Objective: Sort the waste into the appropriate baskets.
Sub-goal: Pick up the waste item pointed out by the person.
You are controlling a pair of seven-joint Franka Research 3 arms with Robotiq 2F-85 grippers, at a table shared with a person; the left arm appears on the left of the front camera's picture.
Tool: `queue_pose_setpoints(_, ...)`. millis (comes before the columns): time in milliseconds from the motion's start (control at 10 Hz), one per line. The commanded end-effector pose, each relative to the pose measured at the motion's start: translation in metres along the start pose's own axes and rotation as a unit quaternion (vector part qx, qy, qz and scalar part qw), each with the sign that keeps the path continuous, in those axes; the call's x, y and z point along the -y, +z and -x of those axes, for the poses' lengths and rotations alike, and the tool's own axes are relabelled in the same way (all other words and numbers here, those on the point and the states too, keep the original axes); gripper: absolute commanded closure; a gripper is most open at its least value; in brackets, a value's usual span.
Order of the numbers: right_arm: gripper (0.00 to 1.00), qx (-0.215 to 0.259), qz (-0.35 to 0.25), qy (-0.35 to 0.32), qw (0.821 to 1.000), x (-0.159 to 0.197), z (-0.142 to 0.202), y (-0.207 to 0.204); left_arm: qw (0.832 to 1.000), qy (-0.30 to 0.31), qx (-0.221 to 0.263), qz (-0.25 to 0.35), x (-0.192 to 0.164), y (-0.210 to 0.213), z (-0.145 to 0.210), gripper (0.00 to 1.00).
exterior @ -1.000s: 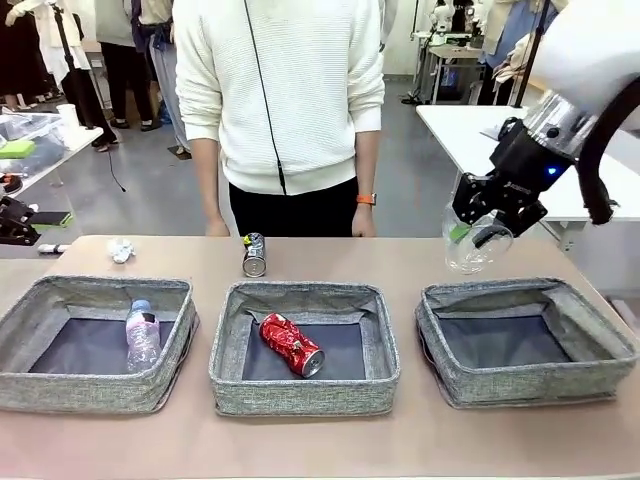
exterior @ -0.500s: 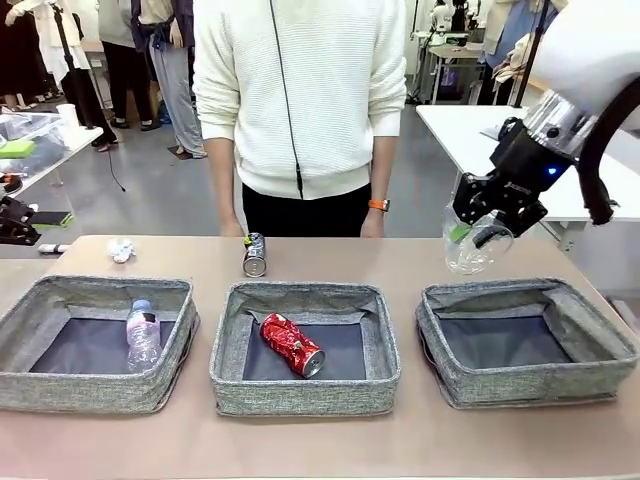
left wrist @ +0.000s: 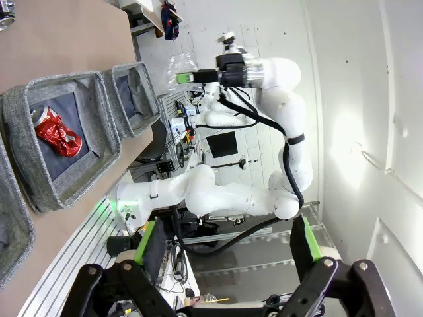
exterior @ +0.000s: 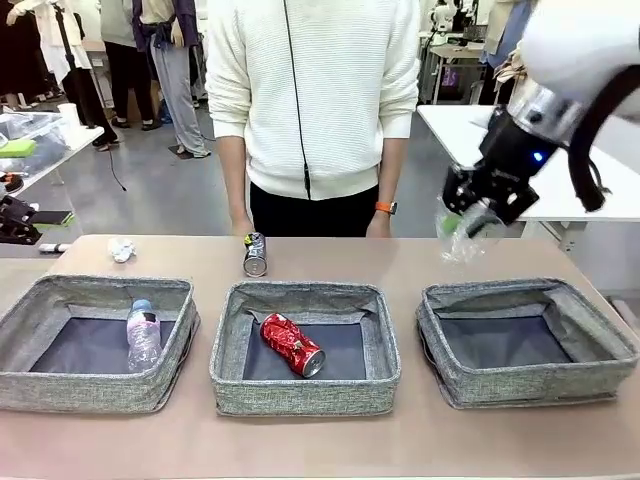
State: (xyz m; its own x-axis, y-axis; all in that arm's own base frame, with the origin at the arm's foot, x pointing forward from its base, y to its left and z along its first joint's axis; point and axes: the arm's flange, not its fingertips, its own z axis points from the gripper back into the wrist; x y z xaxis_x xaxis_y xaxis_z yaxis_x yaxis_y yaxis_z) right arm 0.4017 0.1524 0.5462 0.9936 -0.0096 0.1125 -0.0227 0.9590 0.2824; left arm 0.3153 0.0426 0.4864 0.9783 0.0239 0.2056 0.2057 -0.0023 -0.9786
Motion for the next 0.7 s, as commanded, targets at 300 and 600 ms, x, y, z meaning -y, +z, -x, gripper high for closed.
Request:
queue_pose_setpoints(300, 0.59, -0.088, 0.127, -0.006, 0.988, -0.208, -0.004, 0.118, 1.000, -0.010, -0.003, 0.004, 0.001, 0.000, 0.001, 0.02)
queue_pose_setpoints(600, 0.59, -0.035, 0.173, 0.024, 0.984, -0.294, 0.031, 0.149, 1.000, -0.010, -0.003, 0.004, 0.001, 0.000, 0.001, 0.02)
